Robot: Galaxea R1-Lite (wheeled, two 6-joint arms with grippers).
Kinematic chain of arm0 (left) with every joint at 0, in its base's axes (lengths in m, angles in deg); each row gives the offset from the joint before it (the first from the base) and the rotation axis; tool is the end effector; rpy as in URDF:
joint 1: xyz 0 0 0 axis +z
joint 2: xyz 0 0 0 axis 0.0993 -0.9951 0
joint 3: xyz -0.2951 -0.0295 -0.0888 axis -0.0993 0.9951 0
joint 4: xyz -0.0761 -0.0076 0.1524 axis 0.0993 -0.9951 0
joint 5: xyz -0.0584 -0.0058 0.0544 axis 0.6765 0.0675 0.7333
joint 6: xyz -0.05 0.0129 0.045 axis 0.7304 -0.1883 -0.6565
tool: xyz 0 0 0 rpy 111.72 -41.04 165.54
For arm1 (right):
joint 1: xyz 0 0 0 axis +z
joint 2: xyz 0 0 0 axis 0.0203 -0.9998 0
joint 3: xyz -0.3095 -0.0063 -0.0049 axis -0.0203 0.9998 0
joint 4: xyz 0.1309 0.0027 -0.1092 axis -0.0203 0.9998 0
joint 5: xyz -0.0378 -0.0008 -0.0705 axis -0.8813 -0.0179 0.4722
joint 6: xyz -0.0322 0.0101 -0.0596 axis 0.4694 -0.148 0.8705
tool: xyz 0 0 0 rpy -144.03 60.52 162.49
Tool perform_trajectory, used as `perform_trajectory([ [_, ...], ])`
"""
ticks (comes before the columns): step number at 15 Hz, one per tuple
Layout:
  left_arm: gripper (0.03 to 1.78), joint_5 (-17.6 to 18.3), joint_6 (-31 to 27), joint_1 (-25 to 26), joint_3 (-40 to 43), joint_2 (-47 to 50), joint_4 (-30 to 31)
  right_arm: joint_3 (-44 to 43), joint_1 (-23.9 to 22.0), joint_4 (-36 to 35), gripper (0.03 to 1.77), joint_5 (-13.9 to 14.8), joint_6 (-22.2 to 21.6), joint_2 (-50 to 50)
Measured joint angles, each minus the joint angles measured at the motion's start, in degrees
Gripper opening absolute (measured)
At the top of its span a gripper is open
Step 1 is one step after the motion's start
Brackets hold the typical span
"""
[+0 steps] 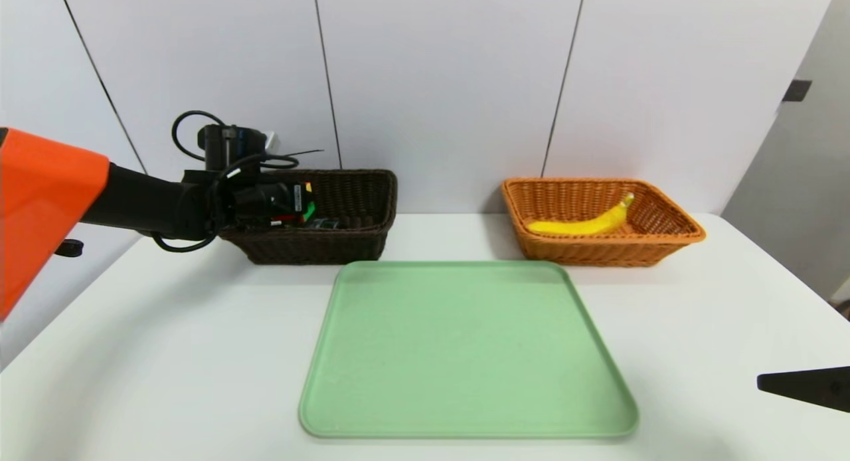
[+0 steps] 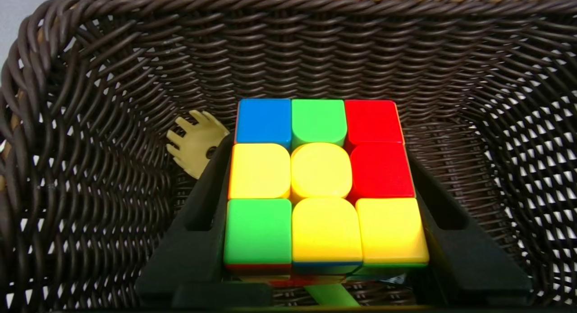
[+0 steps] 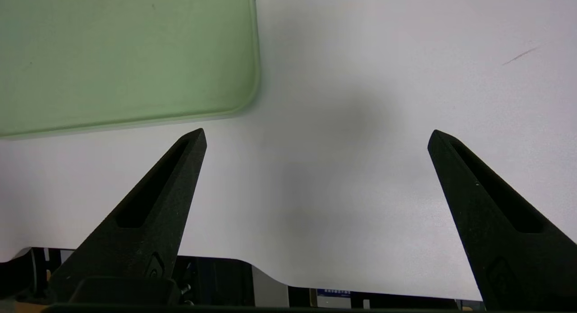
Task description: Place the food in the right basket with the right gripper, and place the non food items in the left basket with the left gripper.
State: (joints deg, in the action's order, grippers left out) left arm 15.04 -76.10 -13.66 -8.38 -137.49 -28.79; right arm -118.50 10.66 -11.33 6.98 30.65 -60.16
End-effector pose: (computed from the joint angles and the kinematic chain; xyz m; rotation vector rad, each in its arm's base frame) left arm 0.4595 -0.0643 0.1765 -0.0735 0.3678 -0.1187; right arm 0.0990 0.0232 0.2090 0.2824 0.8762 0.0650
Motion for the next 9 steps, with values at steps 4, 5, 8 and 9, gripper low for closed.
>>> perform_trajectory([
  [4,1.00,-0.1,-0.1,0.8,-0.7,-1.9,0.1,0.0,0.1,0.0,1.70,0.0,0.0,0.1],
  [5,1.02,-0.2,-0.1,1.0,-0.8,-2.2,0.1,-0.1,0.0,0.0,1.70,0.0,0.0,0.2],
  [8,1.25,-0.4,0.0,1.0,-1.5,-2.7,0.2,-0.1,0.1,0.1,1.70,0.0,-0.1,0.4],
  [9,1.30,-0.4,0.1,1.0,-1.5,-2.7,0.3,0.0,0.1,0.1,1.70,0.0,-0.1,0.4],
])
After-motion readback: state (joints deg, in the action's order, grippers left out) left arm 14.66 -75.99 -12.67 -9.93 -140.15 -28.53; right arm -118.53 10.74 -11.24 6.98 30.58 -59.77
